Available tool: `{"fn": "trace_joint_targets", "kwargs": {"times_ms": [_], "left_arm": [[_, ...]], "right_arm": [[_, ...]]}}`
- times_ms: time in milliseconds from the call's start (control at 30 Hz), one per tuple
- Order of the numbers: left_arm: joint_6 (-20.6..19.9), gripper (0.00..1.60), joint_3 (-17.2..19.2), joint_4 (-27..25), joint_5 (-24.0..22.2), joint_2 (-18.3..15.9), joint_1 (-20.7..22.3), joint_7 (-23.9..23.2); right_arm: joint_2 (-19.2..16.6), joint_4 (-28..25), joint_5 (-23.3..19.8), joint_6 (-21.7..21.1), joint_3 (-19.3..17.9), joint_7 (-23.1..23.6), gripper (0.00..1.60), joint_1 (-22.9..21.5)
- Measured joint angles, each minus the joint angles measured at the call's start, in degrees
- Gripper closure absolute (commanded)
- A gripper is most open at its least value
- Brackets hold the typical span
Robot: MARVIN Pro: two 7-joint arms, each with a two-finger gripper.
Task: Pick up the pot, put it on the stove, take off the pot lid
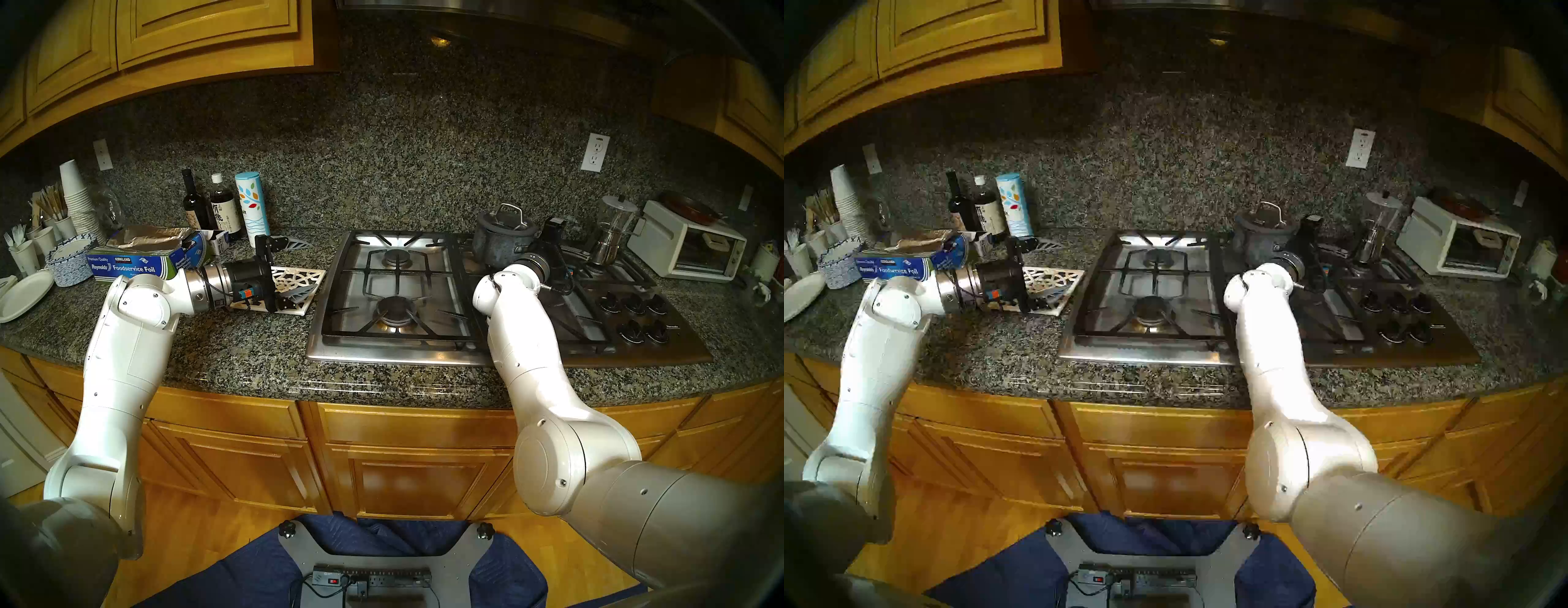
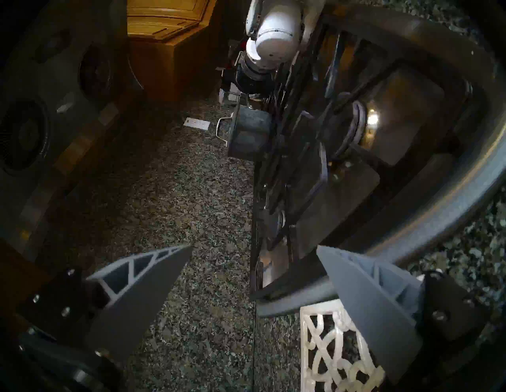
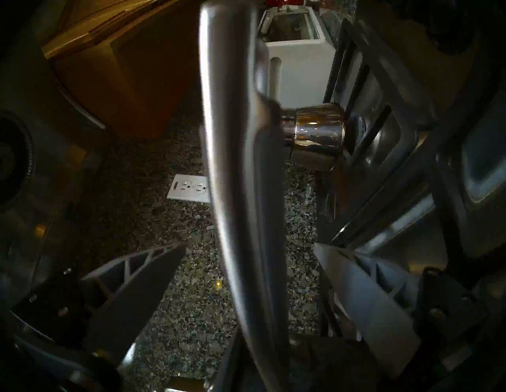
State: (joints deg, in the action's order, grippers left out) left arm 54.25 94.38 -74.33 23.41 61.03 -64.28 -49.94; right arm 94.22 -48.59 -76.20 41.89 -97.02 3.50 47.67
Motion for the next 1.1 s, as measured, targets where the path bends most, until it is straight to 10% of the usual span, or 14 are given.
{"fn": "trace_joint_targets", "kwargs": {"times_ms": [367,400,433,467,667,800,1100], "left_arm": [[0.00,0.00,0.00,0.00,0.00,0.00,0.00,0.00],[0.00,0.00,0.00,0.00,0.00,0.00,0.00,0.00],[0.00,0.00,0.00,0.00,0.00,0.00,0.00,0.00],[0.00,0.00,0.00,0.00,0.00,0.00,0.00,0.00],[0.00,0.00,0.00,0.00,0.00,0.00,0.00,0.00],[0.00,0.00,0.00,0.00,0.00,0.00,0.00,0.00],[0.00,0.00,0.00,0.00,0.00,0.00,0.00,0.00]], "right_arm": [[0.00,1.17,-0.99,0.24,0.10,1.26,0.00,-0.64],[0.00,1.19,-1.03,0.27,0.10,1.31,0.22,-0.65],[0.01,1.23,-1.11,0.39,0.13,1.45,0.82,-0.67],[0.01,1.24,-1.15,0.44,0.14,1.52,0.93,-0.68],[0.13,1.28,-1.55,0.71,0.18,1.70,1.16,-0.68],[0.23,1.28,-1.76,0.94,0.18,1.69,1.60,-0.67],[0.69,1.22,-2.13,1.48,0.24,1.56,1.60,-0.61]]}}
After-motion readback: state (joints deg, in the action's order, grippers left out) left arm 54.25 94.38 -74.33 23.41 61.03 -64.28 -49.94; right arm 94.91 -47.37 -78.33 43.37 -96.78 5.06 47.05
